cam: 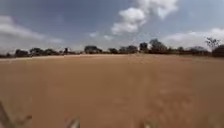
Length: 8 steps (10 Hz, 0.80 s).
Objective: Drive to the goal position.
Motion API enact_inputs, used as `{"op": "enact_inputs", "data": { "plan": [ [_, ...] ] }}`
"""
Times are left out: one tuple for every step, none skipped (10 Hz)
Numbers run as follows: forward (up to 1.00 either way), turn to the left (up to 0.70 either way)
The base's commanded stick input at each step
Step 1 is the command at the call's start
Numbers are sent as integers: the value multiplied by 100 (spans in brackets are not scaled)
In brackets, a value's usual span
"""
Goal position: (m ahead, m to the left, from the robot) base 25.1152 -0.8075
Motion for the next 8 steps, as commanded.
{"op": "enact_inputs", "data": {
  "plan": [
    [70,0],
    [70,0],
    [70,0],
    [70,0],
    [70,0],
    [70,0],
    [70,0],
    [70,0]
  ]
}}
